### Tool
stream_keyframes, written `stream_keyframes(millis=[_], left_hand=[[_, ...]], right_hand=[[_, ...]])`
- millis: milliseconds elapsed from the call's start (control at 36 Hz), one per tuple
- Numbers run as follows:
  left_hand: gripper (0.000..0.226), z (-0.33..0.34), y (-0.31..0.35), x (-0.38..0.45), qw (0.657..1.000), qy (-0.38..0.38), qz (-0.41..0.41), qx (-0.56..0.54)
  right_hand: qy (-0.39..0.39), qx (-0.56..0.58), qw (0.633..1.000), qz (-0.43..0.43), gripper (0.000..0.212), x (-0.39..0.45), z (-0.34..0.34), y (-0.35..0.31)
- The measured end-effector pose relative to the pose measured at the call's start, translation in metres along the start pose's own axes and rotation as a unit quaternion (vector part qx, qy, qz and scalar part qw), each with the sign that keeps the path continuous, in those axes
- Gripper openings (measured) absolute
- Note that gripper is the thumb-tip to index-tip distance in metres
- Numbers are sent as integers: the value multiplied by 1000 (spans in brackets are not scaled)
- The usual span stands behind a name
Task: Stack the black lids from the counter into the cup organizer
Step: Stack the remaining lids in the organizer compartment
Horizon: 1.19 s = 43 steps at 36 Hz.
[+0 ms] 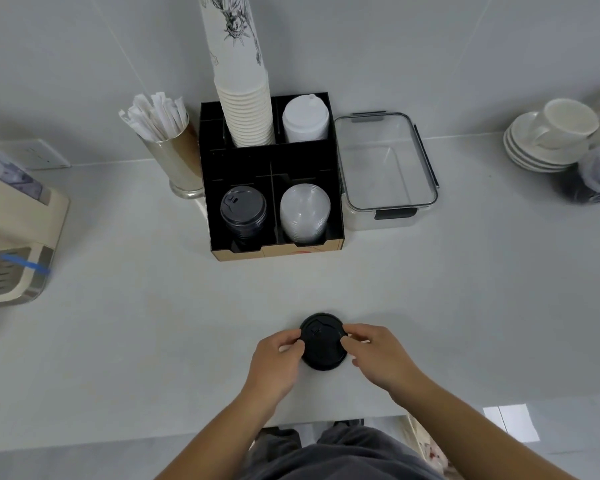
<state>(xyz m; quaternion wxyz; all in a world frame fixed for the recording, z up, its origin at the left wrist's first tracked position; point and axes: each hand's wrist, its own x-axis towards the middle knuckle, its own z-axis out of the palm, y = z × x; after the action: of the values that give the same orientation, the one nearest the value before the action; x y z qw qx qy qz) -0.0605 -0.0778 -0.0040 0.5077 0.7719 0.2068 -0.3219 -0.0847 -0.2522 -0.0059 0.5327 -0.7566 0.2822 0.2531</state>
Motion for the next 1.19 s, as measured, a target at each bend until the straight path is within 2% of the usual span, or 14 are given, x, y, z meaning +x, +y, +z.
stream_keyframes(millis=[83, 167, 278, 583, 778, 889, 1194], left_hand=[[33, -6, 7, 1, 1000, 9, 8, -16], [31, -12, 14, 4, 999, 19, 22, -33], [28, -23, 23, 8, 997, 22, 33, -66], [23, -60, 56, 20, 987, 73, 70, -124], [28, -80, 74, 33, 979, 96, 105, -146], [33, -90, 82, 42, 973, 109, 114, -166], [38, -113, 99, 81, 967, 131, 135, -171]], right_hand=[[1, 5, 1000, 5, 19, 6, 1, -9], [10, -1, 1000, -18, 34, 11, 2, -20], [16, -1, 999, -29, 37, 14, 4, -41], [23, -6, 996, -85, 34, 34, 17, -98], [22, -20, 992, -126, 36, 48, 24, -136], [4, -37, 986, -165, 18, 58, 26, -155], [20, -69, 981, -178, 22, 90, 37, -200]])
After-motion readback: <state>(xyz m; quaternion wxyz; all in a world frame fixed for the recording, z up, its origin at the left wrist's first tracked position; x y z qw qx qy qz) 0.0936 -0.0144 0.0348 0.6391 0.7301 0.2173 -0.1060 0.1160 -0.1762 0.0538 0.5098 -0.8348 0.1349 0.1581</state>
